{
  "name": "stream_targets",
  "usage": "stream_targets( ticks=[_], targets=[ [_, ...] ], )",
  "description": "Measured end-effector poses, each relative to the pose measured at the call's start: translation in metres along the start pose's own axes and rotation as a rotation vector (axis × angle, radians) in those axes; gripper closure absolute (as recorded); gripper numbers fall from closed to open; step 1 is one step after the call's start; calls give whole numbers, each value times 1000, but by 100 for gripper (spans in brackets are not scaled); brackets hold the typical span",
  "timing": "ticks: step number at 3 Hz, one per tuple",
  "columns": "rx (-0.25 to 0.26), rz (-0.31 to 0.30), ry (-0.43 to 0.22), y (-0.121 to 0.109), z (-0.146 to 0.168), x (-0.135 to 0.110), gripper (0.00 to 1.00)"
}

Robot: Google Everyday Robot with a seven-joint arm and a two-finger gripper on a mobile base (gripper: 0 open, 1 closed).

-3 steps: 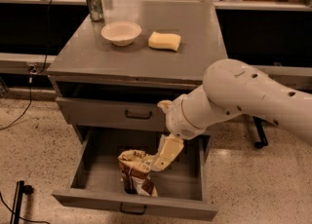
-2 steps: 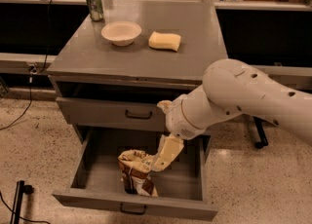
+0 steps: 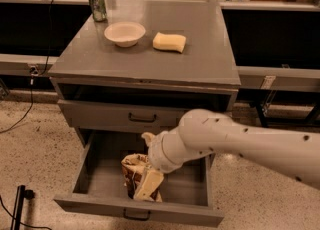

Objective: Pick brown chip bag from middle drawer and place on counter

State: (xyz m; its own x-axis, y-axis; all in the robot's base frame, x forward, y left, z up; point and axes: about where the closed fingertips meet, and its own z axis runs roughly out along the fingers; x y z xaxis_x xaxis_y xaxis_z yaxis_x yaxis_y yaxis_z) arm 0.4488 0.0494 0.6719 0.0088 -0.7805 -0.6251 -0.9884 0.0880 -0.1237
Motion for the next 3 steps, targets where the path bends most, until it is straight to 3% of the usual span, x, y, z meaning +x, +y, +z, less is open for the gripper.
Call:
stream_targets(
  ticks=[1,2,3],
  targets=[
    [39,14,-24,-6,15,5,0],
    [5,-6,-37,0,26,3,0],
    [-7,30,-27,1,59,27,0]
  ],
)
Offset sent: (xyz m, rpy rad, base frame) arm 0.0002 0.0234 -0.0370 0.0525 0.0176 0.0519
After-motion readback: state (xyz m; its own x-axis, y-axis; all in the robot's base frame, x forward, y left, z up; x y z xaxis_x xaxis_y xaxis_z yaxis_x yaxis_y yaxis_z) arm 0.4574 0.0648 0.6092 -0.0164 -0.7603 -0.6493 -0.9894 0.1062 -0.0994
